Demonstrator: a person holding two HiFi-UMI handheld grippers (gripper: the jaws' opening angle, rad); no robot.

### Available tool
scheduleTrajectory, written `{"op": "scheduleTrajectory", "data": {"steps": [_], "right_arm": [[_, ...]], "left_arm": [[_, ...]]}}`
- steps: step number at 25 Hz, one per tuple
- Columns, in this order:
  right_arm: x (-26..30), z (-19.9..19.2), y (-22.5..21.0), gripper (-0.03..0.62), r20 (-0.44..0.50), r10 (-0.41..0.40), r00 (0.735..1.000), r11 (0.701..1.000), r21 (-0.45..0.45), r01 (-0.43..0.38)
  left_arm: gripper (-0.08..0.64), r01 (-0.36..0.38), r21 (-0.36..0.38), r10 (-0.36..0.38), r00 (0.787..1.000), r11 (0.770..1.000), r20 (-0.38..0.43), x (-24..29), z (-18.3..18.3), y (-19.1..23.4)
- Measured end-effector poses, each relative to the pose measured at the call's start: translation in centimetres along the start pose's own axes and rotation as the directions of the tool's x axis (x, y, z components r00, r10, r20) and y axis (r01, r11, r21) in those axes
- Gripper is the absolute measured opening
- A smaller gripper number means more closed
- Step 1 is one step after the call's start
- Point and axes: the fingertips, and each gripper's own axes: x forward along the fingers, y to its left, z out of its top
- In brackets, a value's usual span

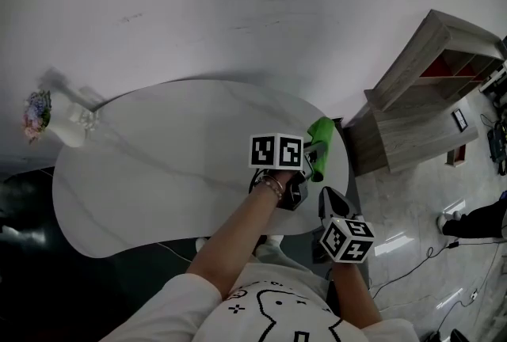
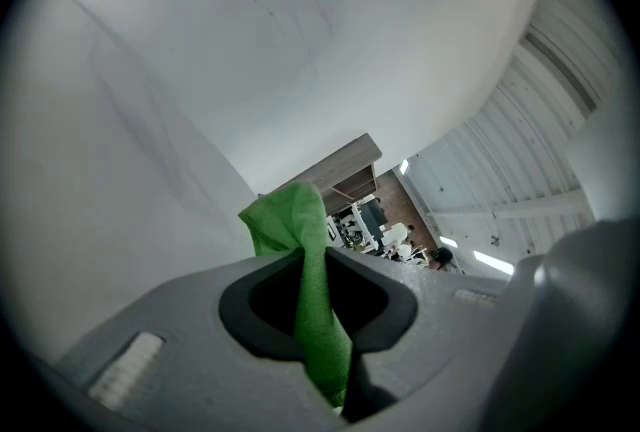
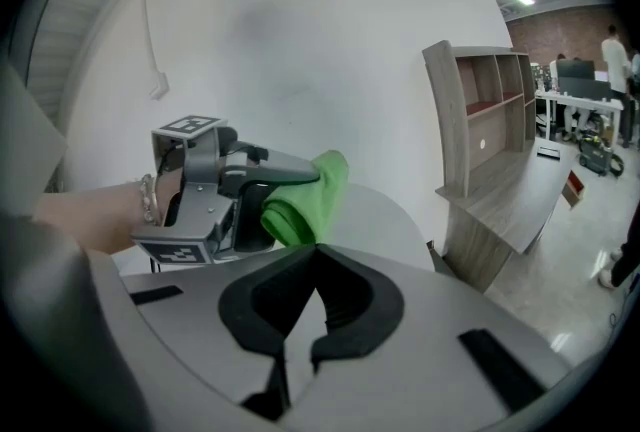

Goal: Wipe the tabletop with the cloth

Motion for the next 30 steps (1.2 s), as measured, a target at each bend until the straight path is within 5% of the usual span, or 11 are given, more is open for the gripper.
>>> {"op": "scheduleTrajectory", "data": {"steps": [5,12,20,30], "right_arm": [[1.1,0.6,1.3,-0.006,0.008,0.036,0.999,0.999,0.011,-0.036],[2.6,0.3,4.7,-0.006,-0.027,0.124,0.992,0.992,-0.033,-0.125],[3.9,1.4,7.4,-0.006,0.003,0.166,0.986,0.986,0.014,-0.166],[4.6,0.4,16.7,-0.006,-0.030,0.308,0.951,0.948,-0.071,-0.309]], "left_arm": [[0.054,-0.024,0.120,0.018,0.998,0.992,0.052,-4.1,1.1,-0.6],[0.054,-0.092,0.189,0.069,0.990,0.978,0.126,-9.4,1.8,-0.1],[0.054,-0.196,0.169,0.154,0.960,0.966,0.233,-16.3,2.5,1.8],[0.054,-0.328,0.125,0.272,0.903,0.936,0.332,-28.0,1.2,4.9]]}}
